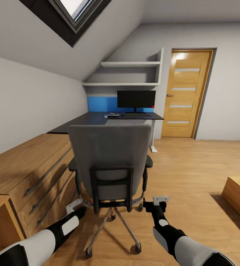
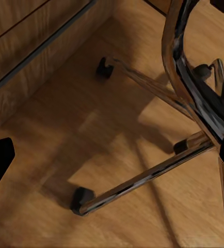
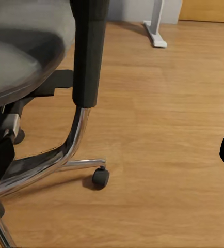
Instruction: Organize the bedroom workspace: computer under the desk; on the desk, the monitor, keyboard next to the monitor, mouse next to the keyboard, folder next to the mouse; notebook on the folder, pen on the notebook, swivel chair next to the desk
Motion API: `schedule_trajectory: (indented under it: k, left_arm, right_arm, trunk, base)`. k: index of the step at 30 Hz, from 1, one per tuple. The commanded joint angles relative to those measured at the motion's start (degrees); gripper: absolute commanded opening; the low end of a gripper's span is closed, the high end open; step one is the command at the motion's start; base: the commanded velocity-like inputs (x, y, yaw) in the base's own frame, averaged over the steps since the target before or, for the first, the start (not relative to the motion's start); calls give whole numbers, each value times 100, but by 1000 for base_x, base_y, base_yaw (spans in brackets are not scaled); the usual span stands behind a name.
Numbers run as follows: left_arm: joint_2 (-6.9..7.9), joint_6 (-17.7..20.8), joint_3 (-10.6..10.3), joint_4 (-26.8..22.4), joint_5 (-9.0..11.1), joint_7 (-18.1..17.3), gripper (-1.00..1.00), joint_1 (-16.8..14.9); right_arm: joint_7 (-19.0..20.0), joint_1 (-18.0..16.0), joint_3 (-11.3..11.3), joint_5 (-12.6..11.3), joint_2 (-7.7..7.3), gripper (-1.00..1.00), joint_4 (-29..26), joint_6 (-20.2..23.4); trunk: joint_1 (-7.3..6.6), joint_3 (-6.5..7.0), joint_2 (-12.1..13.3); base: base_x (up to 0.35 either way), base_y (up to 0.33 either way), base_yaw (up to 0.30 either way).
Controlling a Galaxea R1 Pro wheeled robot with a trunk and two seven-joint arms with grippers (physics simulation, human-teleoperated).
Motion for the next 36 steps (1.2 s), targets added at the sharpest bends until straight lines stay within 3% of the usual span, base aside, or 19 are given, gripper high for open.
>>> schedule_trajectory:
  k: [1, 13, 26, 31, 36]
  left_arm:
    - [6, -26, -49, -19, 55, 36, 100, -2]
    - [-2, -31, -96, -19, 48, 37, 100, -2]
    - [-23, -31, -139, -33, 31, 38, 100, -2]
    - [-114, -35, -138, -36, -297, 46, 100, -2]
    - [-132, -191, -138, -36, -415, 48, 100, -2]
  right_arm:
    - [-26, -5, 50, -46, 0, 100, 4, -19]
    - [-24, -5, 58, -37, 0, 100, 9, -25]
    - [-20, -5, 58, -37, 4, 100, 11, -20]
    - [-18, -5, 58, -37, 1, 100, 9, -26]
    - [-20, -5, 58, -37, 2, 100, 12, -25]
  trunk:
    - [1, -6, -2]
    - [1, 25, -2]
    - [1, 93, -2]
    - [1, 118, -2]
    - [1, 142, -2]
  base:
    - [95, 0, 0]
    - [26, 0, -63]
    - [278, -13, -127]
    - [263, -171, -125]
    - [251, -212, -100]
